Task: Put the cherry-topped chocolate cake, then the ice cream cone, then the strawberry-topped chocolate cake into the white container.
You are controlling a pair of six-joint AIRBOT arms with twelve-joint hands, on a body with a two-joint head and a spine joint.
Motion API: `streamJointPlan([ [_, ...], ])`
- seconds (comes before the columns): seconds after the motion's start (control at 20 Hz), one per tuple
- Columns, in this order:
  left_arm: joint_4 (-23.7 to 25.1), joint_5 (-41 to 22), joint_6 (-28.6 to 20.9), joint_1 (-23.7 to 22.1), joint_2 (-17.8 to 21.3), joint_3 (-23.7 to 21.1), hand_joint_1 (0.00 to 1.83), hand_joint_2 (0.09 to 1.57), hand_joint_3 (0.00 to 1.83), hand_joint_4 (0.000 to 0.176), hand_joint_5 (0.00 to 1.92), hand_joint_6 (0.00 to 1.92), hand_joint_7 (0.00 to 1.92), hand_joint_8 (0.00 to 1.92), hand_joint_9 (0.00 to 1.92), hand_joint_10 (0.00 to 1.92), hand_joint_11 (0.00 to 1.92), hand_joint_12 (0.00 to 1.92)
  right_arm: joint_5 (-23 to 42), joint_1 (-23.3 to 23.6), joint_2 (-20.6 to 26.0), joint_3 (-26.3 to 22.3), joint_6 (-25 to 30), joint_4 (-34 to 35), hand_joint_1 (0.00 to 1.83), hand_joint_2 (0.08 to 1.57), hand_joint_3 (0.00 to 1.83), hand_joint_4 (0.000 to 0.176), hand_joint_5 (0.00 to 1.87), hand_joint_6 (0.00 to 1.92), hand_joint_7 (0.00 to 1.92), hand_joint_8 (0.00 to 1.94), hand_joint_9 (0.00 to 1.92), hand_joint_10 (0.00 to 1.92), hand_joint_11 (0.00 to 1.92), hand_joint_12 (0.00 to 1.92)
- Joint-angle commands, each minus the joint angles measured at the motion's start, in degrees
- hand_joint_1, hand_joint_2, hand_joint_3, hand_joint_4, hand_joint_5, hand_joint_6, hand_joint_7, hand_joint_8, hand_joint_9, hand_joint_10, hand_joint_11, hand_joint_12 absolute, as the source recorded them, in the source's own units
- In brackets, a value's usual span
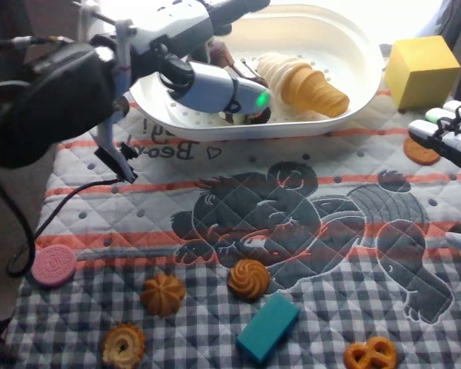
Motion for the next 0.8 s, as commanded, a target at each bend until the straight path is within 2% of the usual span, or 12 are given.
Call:
streamJointPlan([
  [0.0,1.45,-10.07,-0.28,-0.56,1.70,-1.01,0.84,1.06,0.00,0.129,0.00,0.00,0.00,0.00,0.00,0.01,0.00,1.78,7.54,-0.13,0.46,-0.18,0.19,-0.38,0.62,1.23,0.00,0.000,0.00,0.00,0.00,0.00,0.00,0.00,0.00,0.30],
  [0.05,2.13,-11.55,-0.49,-0.48,2.93,-2.42,0.85,1.04,0.00,0.167,0.00,0.00,0.00,0.00,0.00,0.00,0.00,1.79,7.77,-0.28,0.58,-0.39,0.19,-0.40,0.63,1.23,0.00,0.000,0.00,0.00,0.00,0.00,0.00,0.00,0.00,0.30],
  [0.1,4.29,-14.23,-2.33,-0.16,5.14,-4.70,0.81,1.03,0.00,0.174,0.00,0.00,0.00,0.00,0.00,0.00,0.00,1.89,8.58,-0.74,0.81,-0.84,0.19,-0.41,0.61,1.23,0.00,0.000,0.00,0.00,0.00,0.00,0.00,0.00,0.00,0.27],
  [0.15,5.74,-16.29,-3.72,0.12,6.73,-6.29,0.76,1.05,0.00,0.170,0.00,0.00,0.00,0.00,0.00,0.00,0.00,1.92,9.24,-1.08,1.03,-1.16,0.19,-0.42,0.60,1.24,0.00,0.000,0.00,0.00,0.00,0.00,0.00,0.00,0.00,0.32],
  [0.25,7.85,-20.46,-6.33,1.29,9.75,-9.23,0.76,0.99,0.00,0.176,0.00,0.00,0.00,0.00,0.00,0.00,0.00,1.19,10.42,-1.72,1.57,-1.68,0.19,-0.42,0.60,1.23,0.00,0.000,0.00,0.00,0.00,0.00,0.00,0.00,0.00,0.24],
  [0.3,8.88,-23.71,-7.35,2.88,12.06,-11.41,0.76,0.99,0.00,0.176,0.00,0.00,0.00,0.00,0.00,0.00,0.00,1.01,11.31,-2.04,1.89,-1.99,0.19,-0.42,0.58,1.23,0.00,0.000,0.00,0.00,0.00,0.00,0.00,0.00,0.00,0.22],
  [0.35,9.44,-26.90,-7.86,4.55,13.99,-13.49,0.77,1.02,0.01,0.176,0.00,0.00,0.00,0.00,0.00,0.00,0.00,1.17,11.98,-2.25,2.00,-2.15,0.19,-0.42,0.57,1.22,0.00,0.007,0.00,0.00,0.00,0.00,0.00,0.00,0.00,0.21],
  [0.4,9.50,-29.50,-8.32,5.90,15.26,-14.77,0.76,1.02,0.00,0.176,0.00,0.00,0.00,0.00,0.00,0.00,0.00,1.09,12.36,-2.35,2.05,-2.22,0.19,-0.42,0.59,1.22,0.00,0.015,0.00,0.00,0.00,0.00,0.00,0.00,0.00,0.14],
  [0.45,9.57,-32.75,-9.37,8.08,16.81,-16.25,0.78,1.02,0.00,0.176,0.00,0.00,0.00,0.00,0.00,0.00,0.00,1.17,12.80,-2.45,2.07,-2.32,0.19,-0.42,0.60,1.22,0.00,0.024,0.00,0.00,0.00,0.00,0.00,0.00,0.00,0.13],
  [0.6,9.12,-42.26,-14.42,15.58,20.56,-19.32,0.69,1.05,0.01,0.176,0.00,0.00,0.00,0.00,0.03,0.01,0.00,1.20,14.19,-2.51,2.22,-2.69,0.19,-0.47,0.58,1.22,0.00,0.012,0.00,0.00,0.00,0.00,0.02,0.01,0.00,0.21],
  [0.65,9.09,-44.54,-16.12,17.49,21.17,-19.76,0.67,1.03,0.00,0.176,0.00,0.00,0.00,0.00,0.05,0.02,0.00,1.14,14.57,-2.53,2.35,-2.80,0.19,-0.47,0.55,1.22,0.00,0.016,0.00,0.00,0.00,0.00,0.01,0.01,0.00,0.21],
  [0.75,9.08,-47.93,-18.51,20.59,22.08,-20.58,0.72,1.08,0.01,0.176,0.00,0.00,0.00,0.00,0.05,0.01,0.00,0.87,15.20,-2.66,2.74,-3.11,0.19,-0.46,0.53,1.22,0.00,0.025,0.00,0.00,0.00,0.00,0.00,0.01,0.00,0.17],
])
